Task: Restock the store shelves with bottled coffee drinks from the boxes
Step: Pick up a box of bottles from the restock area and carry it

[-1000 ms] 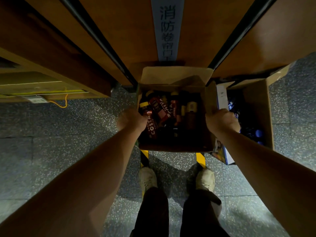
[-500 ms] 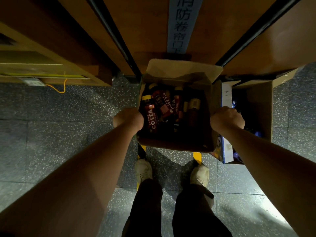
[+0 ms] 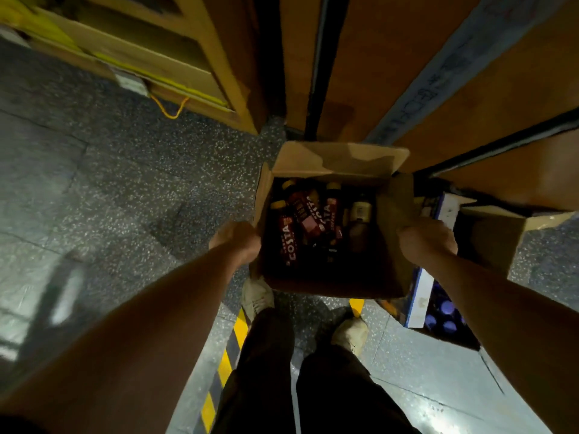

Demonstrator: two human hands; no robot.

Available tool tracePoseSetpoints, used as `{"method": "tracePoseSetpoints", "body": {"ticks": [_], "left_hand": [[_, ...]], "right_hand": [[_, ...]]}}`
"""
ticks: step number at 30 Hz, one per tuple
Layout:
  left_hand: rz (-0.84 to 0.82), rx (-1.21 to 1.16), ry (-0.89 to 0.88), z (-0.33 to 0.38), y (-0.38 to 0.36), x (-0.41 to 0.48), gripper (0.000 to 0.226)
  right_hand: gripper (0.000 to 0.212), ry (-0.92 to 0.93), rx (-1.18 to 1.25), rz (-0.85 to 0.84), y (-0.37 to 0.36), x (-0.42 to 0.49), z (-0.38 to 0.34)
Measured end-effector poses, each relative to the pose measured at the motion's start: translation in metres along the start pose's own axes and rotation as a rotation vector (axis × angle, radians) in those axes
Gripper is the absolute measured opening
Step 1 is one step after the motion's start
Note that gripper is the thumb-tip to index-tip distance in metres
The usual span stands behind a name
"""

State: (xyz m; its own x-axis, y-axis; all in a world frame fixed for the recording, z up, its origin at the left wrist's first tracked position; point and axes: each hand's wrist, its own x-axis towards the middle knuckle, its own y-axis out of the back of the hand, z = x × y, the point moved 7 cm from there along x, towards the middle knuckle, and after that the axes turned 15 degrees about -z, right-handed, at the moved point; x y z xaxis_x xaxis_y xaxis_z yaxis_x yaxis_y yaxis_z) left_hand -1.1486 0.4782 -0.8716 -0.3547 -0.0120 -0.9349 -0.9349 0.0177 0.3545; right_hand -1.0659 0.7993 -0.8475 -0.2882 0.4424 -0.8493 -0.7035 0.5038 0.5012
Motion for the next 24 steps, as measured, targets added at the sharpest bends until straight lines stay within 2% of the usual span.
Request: {"method": "tracePoseSetpoints", "body": {"ticks": [7,10,14,20,24], "left_hand": [[-0.050,-0.186,0.075,-0.105,-0.026,-0.030,0.029],[-0.059,-0.254,0.123,-0.152,-0.039,-0.053,0.029],[-0.061,-0.413,0.162,-0.221,-0.052,-0.084,0.026],[-0.035,-0.549,0.180,-0.332,-0.037,-0.111,0.018],[-0.027,-0.678,0.233,-0.398,-0.031,-0.131,0.021]], "right_hand": [[0.025,0.228,-0.434,-0.064,-0.012,-0.030,-0.095],[0.033,0.254,-0.419,-0.060,-0.017,-0.053,-0.139],[0.028,0.295,-0.401,-0.010,-0.015,-0.105,-0.209],[0.035,0.360,-0.629,0.093,-0.017,-0.177,-0.342],[0.030,0.463,-0.729,0.103,-0.027,-0.218,-0.426]]}}
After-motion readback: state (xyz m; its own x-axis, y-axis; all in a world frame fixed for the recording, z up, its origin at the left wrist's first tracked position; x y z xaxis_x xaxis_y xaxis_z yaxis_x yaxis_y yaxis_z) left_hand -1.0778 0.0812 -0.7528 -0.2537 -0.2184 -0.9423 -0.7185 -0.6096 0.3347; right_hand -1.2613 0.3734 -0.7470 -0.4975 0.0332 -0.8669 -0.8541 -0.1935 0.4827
